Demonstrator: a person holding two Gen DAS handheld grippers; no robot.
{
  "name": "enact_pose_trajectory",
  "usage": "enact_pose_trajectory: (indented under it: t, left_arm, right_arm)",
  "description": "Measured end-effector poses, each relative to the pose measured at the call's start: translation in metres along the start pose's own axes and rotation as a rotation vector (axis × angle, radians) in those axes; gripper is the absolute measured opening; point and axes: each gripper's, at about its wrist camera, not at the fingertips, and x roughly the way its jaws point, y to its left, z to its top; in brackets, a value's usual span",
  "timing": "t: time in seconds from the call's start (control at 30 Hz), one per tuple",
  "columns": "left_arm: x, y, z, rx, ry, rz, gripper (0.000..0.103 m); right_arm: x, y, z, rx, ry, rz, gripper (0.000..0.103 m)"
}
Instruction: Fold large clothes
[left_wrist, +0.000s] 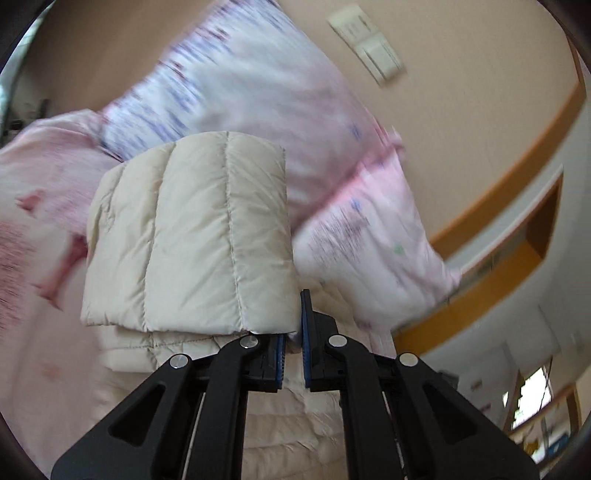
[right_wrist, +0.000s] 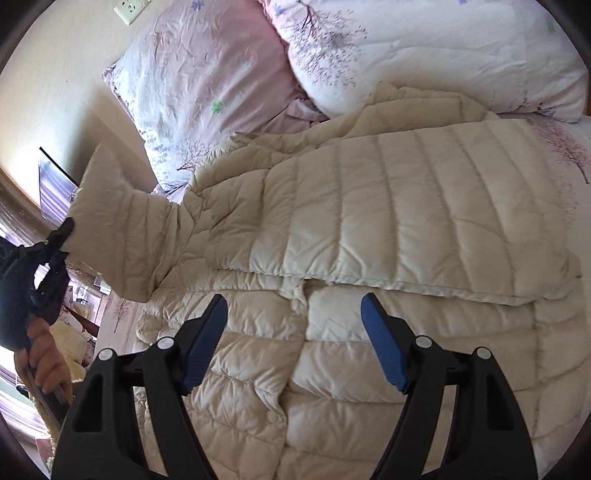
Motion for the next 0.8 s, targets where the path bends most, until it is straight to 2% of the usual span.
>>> enact_pose_trajectory:
  t: [0.17, 0.33, 0.43, 0.5, 0.53, 0.57, 0.6, 0.63, 0.7, 0.8]
  left_arm:
    - [0.050, -0.021, -0.036, 0.051, 0.125, -0.003, 0.006]
    - [0.093, -0.014, -0.066, 0.047, 0.249, 0.050, 0.006]
    - [0.105, -0.006, -0.078, 0.041, 0.315, 0.073, 0.007]
    - [0.104, -0.005, -0.081, 0.042, 0.330, 0.071, 0.009]
    - [0.099, -0.004, -0.081, 0.043, 0.337, 0.060, 0.021]
    - [0.092, -0.003, -0.081, 0.043, 0.339, 0.052, 0.046]
    - [0.085, -0.002, -0.081, 0.044, 0.335, 0.047, 0.059]
    - [0.071, -0.001, -0.081, 0.053, 0.317, 0.049, 0.067]
    - [0.051, 0.003, -0.080, 0.082, 0.289, 0.053, 0.067]
    - [0.021, 0.015, -0.072, 0.120, 0.222, 0.142, 0.067]
  right_arm:
    - [-0.009, -0.007, -0.002, -0.011, -0.031, -0.029, 0.074]
    - [-0.015, -0.010, -0.003, -0.029, -0.057, -0.059, 0.074]
    - [-0.019, -0.009, -0.003, -0.060, -0.081, -0.084, 0.074]
    - [-0.024, -0.004, -0.001, -0.091, -0.102, -0.094, 0.074]
    - [-0.026, 0.000, 0.000, -0.108, -0.112, -0.090, 0.074]
    - [-0.026, 0.004, 0.000, -0.125, -0.121, -0.085, 0.074]
    - [-0.027, 0.012, 0.001, -0.157, -0.132, -0.077, 0.074]
    - [-0.027, 0.021, 0.002, -0.202, -0.140, -0.068, 0.074]
    - [-0.024, 0.045, 0.000, -0.299, -0.149, -0.054, 0.074]
    - [-0.009, 0.092, -0.008, -0.481, -0.142, -0.021, 0.071]
